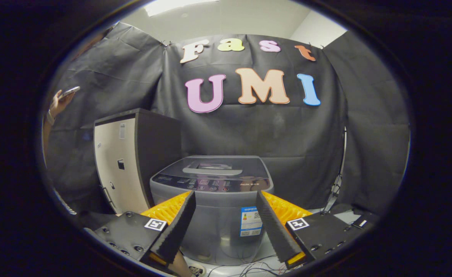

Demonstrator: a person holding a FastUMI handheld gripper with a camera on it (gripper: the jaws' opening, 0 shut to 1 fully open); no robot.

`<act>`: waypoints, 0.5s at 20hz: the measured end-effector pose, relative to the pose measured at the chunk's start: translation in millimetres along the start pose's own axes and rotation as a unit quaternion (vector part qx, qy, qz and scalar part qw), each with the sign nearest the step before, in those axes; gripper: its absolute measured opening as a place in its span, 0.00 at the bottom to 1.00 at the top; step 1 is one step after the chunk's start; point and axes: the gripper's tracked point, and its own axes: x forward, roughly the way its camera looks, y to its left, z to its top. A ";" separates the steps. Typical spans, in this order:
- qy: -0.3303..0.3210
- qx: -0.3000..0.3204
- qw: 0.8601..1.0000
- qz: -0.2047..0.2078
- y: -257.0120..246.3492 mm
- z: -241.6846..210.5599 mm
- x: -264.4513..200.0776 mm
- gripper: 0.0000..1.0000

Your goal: Put the clothes into the washing machine and then close the washing machine lid.

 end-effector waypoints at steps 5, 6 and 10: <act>0.000 -0.001 1.000 -0.002 -0.2 0.3 1.1 0.98; 0.000 -0.001 1.000 -0.002 -0.5 0.3 0.7 0.98; 0.000 -0.001 1.000 -0.002 -0.9 0.4 0.3 0.98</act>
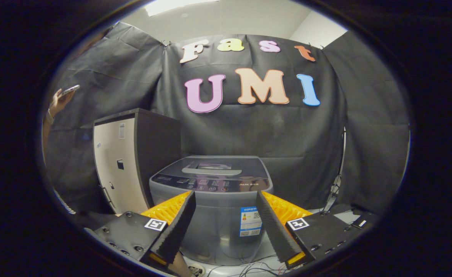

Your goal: Put the clothes into the washing machine and then close the washing machine lid.

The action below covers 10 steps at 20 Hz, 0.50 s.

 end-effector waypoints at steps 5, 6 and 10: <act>0.000 -0.001 1.000 -0.001 0.5 -0.3 0.6 0.98; 0.000 -0.001 1.000 -0.001 0.3 0.1 0.4 0.98; 0.000 0.000 1.000 -0.001 0.1 -0.2 0.6 0.98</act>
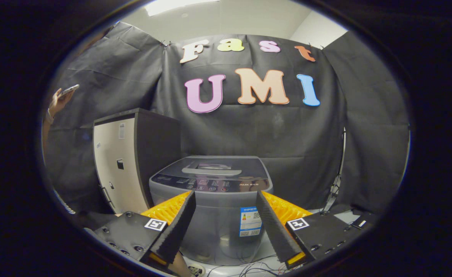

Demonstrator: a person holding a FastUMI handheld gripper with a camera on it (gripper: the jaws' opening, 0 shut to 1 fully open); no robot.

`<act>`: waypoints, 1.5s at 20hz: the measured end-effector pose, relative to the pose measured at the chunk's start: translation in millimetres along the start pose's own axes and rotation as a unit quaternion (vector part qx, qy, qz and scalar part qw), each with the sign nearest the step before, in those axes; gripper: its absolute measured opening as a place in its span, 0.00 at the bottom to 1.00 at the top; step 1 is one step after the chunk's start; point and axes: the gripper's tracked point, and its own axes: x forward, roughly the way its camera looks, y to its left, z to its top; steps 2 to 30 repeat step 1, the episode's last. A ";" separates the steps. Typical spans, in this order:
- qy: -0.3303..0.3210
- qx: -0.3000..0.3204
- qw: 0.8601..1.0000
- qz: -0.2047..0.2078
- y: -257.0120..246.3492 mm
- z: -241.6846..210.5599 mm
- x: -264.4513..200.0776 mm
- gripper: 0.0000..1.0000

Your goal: Put the clothes into the washing machine and then close the washing machine lid.

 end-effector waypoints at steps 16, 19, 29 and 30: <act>0.000 0.000 1.000 0.000 0.0 -0.1 -0.4 0.98; 0.000 0.000 1.000 0.000 0.0 -0.1 -0.4 0.98; 0.000 0.000 1.000 0.000 0.0 -0.1 -0.4 0.98; 0.000 0.000 1.000 0.000 0.0 -0.1 -0.4 0.98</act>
